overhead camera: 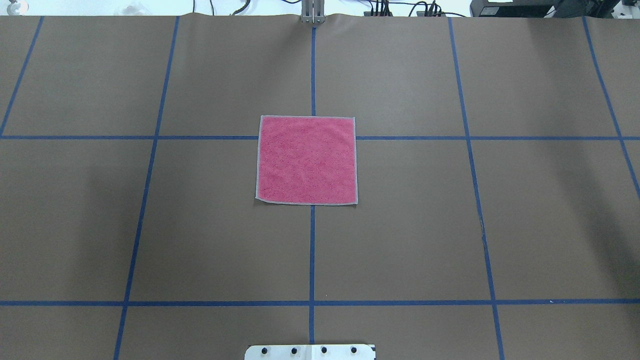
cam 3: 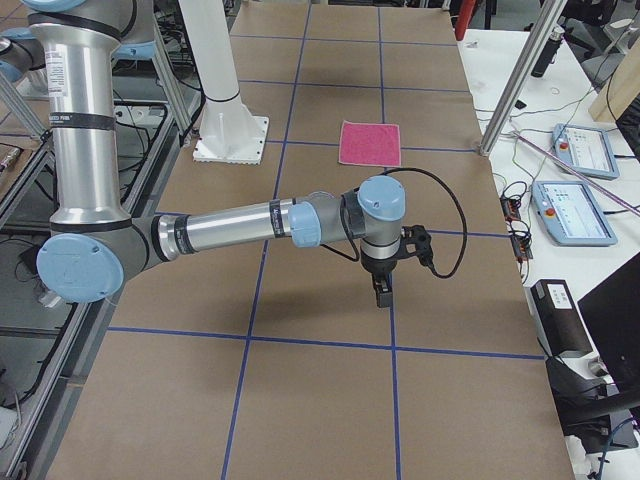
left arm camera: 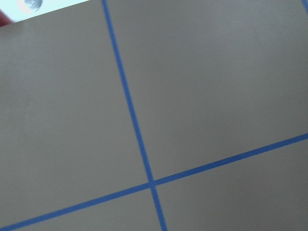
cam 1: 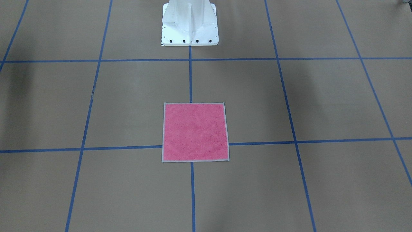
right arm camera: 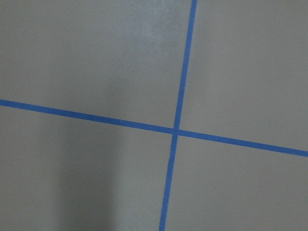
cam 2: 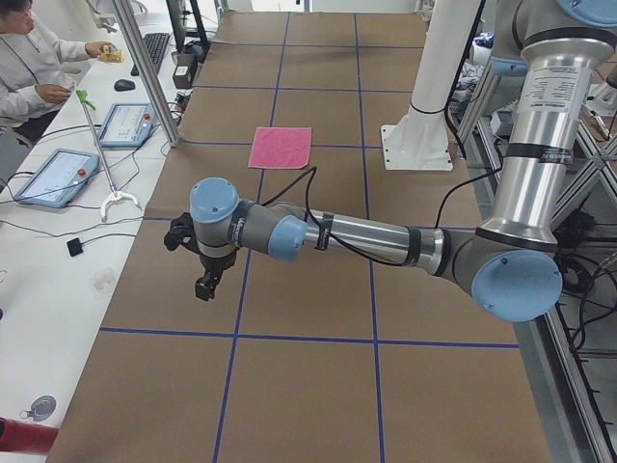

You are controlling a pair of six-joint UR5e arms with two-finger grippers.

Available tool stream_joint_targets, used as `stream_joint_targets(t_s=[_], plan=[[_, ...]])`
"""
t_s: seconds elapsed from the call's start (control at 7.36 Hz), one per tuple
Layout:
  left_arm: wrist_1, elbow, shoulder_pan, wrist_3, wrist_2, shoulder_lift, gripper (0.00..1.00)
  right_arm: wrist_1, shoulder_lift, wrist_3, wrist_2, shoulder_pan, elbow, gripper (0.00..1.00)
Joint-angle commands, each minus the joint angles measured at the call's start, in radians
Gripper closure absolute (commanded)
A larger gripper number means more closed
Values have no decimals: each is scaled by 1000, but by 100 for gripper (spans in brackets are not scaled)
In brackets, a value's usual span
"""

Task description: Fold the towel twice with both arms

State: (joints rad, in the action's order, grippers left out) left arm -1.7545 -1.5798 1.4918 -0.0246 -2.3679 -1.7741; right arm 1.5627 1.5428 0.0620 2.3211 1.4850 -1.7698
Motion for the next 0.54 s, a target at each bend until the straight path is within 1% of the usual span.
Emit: stream_joint_targets(t_s=[0.0,0.27,0.41], plan=[[-77,-11,-66,169,-1,-25,0,-76,-46,211,21,-95,-5,1],[-260,-16,-181,459,1,-25,0,-243,-56,455,20,-194,-7,1],[-322,-14,-236,592,2,-40,0,-300,-73,598,12,-247,-7,1]])
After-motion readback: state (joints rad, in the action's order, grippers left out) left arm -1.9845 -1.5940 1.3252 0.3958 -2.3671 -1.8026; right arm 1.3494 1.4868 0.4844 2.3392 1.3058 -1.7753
